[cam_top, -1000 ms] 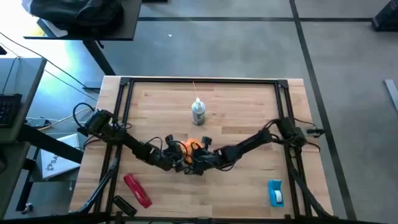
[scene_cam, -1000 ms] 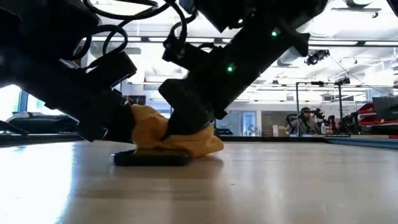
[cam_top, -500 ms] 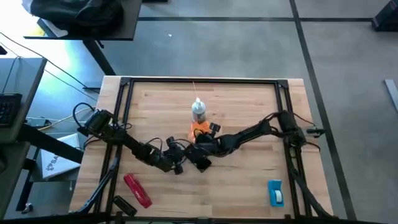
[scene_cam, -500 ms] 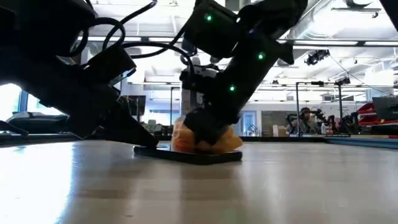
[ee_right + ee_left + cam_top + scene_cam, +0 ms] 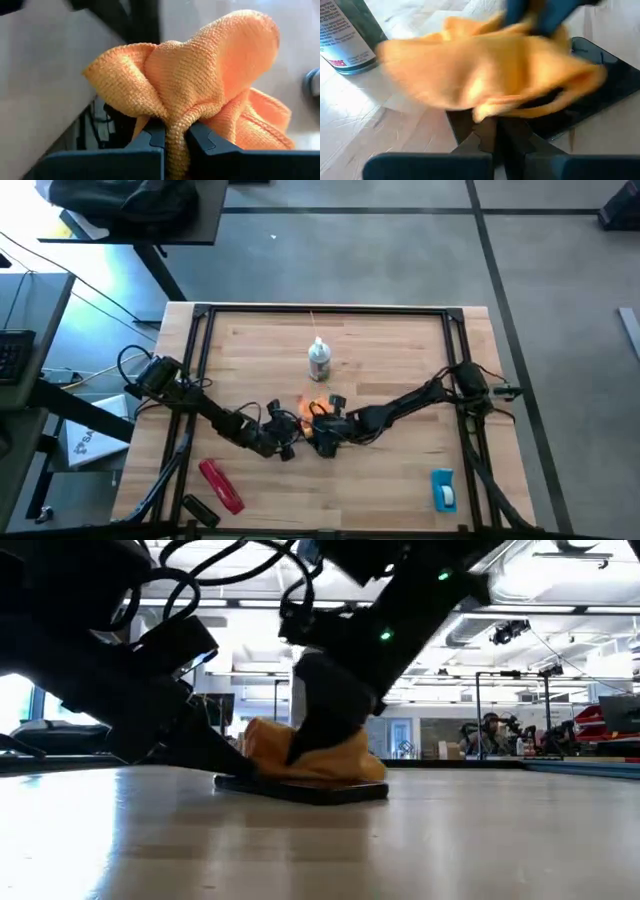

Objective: Apply microfiber cloth
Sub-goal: Wipe the front and back of the black cellphone using the orange microfiber cloth

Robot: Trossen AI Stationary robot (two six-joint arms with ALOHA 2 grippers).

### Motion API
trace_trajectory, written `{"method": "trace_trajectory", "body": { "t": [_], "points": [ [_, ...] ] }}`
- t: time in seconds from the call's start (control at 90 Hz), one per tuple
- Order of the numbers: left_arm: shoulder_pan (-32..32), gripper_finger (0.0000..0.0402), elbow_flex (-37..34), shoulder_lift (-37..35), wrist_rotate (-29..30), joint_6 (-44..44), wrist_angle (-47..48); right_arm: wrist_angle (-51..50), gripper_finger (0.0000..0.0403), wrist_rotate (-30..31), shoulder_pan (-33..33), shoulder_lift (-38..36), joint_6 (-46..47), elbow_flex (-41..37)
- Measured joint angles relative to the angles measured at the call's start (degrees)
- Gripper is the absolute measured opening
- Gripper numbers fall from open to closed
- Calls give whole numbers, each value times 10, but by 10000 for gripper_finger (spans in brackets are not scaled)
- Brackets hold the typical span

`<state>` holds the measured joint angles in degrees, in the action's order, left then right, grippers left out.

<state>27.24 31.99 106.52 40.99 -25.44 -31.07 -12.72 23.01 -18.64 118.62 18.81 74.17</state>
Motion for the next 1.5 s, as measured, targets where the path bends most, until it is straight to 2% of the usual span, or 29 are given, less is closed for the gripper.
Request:
{"method": "trace_trajectory", "body": {
  "t": [0.367,0.422,0.556,0.622,0.844,1.033,1.178,1.356,1.444,1.5],
  "points": [
    [0,0,0,0,1,0,-1,-68,3,-20,-137,-8,93,-1],
    [-2,0,0,0,3,0,-1,-69,3,-22,-144,-23,93,-2],
    [-2,0,0,0,5,3,-4,-59,3,55,-130,-55,47,-1],
    [-2,0,-1,0,6,11,-7,-46,3,62,-110,-56,4,-1],
    [-2,0,-1,0,6,11,-11,84,3,-54,-22,-9,-135,-1],
    [-2,0,-1,0,5,6,-12,120,3,-161,14,24,-126,1],
    [-2,0,-1,0,5,6,-11,106,3,-212,-13,24,-80,1],
    [-2,0,0,0,5,7,-9,103,3,-310,-65,26,6,0],
    [-1,0,0,0,2,15,-10,110,3,-301,-82,17,27,-1],
    [-1,0,0,0,2,18,-12,121,3,-275,-85,5,18,-1]
  ]
}}
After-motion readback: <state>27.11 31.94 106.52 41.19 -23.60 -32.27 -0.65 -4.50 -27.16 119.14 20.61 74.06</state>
